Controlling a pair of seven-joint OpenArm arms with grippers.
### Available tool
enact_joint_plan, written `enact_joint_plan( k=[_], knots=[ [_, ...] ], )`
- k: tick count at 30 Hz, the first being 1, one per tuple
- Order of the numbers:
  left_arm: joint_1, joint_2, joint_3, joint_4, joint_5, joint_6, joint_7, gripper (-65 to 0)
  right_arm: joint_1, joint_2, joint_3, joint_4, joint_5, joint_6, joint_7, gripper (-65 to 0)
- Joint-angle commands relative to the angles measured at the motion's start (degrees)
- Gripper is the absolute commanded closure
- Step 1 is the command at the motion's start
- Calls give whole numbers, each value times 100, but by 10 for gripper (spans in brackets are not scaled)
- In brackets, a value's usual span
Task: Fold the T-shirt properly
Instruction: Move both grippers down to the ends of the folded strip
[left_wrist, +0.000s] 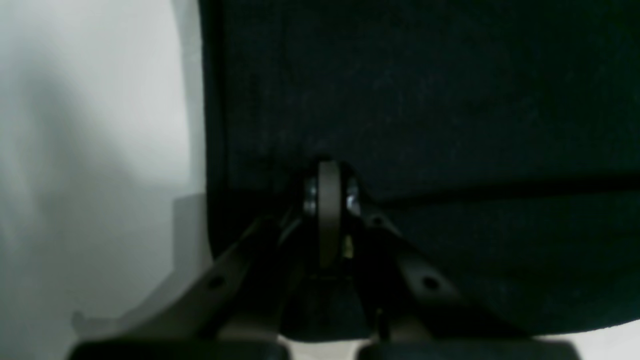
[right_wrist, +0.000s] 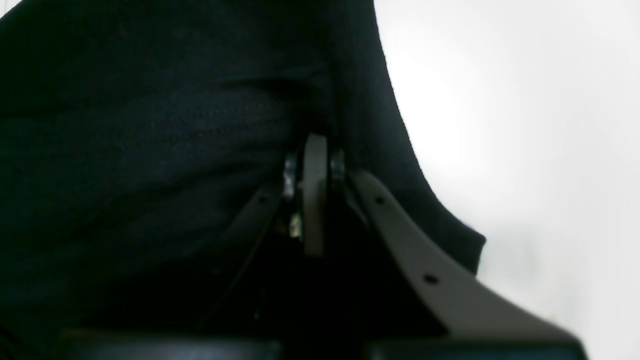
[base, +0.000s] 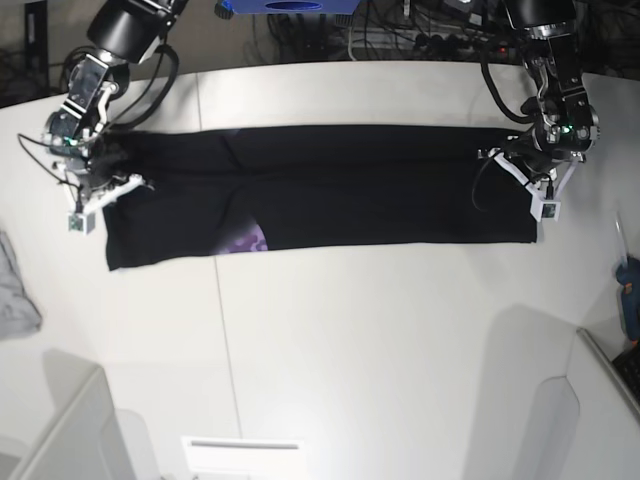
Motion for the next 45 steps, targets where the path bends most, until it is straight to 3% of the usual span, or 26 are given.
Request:
enact_joint_plan(
  k=[1, 9, 12, 14, 18, 21, 22, 25, 27, 28, 29, 33, 45],
  knots=[
    [-45, -72, -31, 153, 68, 52, 4, 0, 21, 54, 7, 178, -106, -88, 3, 0],
    [17, -46, -286, 1076, 59, 35, 109, 0, -365, -201, -19, 1347, -71, 0, -6, 0],
    [-97, 174, -699, 1550, 51, 17, 707, 0, -462, -350, -72, 1760, -71, 405, -6, 0],
    [-194, 279, -1007, 1735, -46, -132, 874, 0, -585, -412, -89, 2103, -71, 598, -6, 0],
    [-177, 288, -1763, 1665, -820, -677, 883, 0, -814, -596, -89, 2657, -71, 774, -94, 0],
    [-18, 279, -2150, 1480, -1338, -827, 883, 0, -910, -631, -89, 2798, -71, 932, -261, 0],
    [8, 279, -2238, 1436, -1444, -827, 883, -56, -910, -631, -89, 2798, -71, 967, -287, 0],
    [17, 218, -2282, 1322, -1497, -836, 874, -387, -928, -640, -89, 2780, -71, 994, -287, 0],
    [17, 209, -2273, 1199, -1505, -871, 865, -561, -963, -649, -89, 2780, -71, 994, -287, 0],
    [8, 209, -2273, 1128, -1505, -880, 865, -629, -972, -649, -89, 2780, -71, 994, -287, 0],
    [-10, 209, -2273, 1040, -1505, -880, 865, -650, -972, -649, -89, 2780, -71, 994, -287, 0],
    [-80, 200, -2273, 487, -1505, -880, 857, -645, -1007, -649, -89, 2780, -71, 994, -287, 0],
    [-388, 200, -1684, -630, -1479, -950, 848, -485, -1095, -649, -89, 2806, -71, 994, -287, 0]
  ],
)
